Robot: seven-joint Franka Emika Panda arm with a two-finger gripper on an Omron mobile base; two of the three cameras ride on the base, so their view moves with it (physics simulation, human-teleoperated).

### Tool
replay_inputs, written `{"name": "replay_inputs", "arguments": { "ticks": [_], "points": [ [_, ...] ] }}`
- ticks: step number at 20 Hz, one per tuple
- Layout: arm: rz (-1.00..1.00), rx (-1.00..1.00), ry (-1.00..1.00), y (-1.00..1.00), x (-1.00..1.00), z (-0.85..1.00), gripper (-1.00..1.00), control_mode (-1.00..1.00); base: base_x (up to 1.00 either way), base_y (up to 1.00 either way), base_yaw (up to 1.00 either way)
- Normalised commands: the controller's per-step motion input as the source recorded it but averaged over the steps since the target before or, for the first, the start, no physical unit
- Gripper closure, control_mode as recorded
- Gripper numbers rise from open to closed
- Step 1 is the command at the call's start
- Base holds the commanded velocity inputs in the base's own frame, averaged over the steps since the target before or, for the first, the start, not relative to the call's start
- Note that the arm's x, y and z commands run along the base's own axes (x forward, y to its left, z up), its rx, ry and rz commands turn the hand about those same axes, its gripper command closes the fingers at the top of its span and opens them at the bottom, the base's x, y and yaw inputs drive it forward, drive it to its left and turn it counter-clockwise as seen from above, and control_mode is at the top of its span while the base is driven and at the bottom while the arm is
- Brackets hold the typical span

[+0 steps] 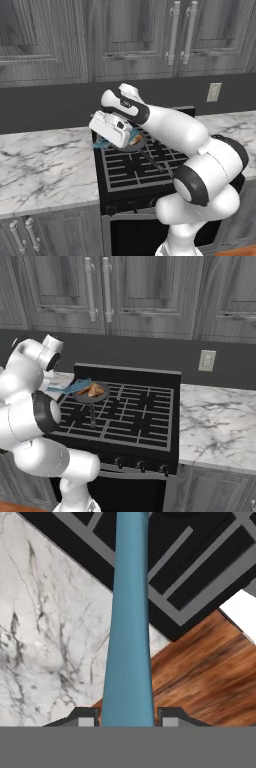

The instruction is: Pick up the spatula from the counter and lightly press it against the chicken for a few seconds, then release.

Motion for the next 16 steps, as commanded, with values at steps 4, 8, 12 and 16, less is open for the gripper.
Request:
{"name": "replay_inputs", "arguments": {
  "ticks": [4,8,12,16],
  "points": [
    [0.00,0.00,0.00,0.00,0.02,-0.21,1.00,-1.00,0.00,0.00,0.00],
    [0.00,0.00,0.00,-0.03,0.03,-0.04,1.00,-1.00,0.00,0.00,0.00],
    [0.00,0.00,0.00,-0.09,0.05,0.00,1.00,-1.00,0.00,0.00,0.00],
    [0.00,0.00,0.00,-0.11,0.09,0.00,1.00,-1.00,0.00,0.00,0.00]
  ]
}}
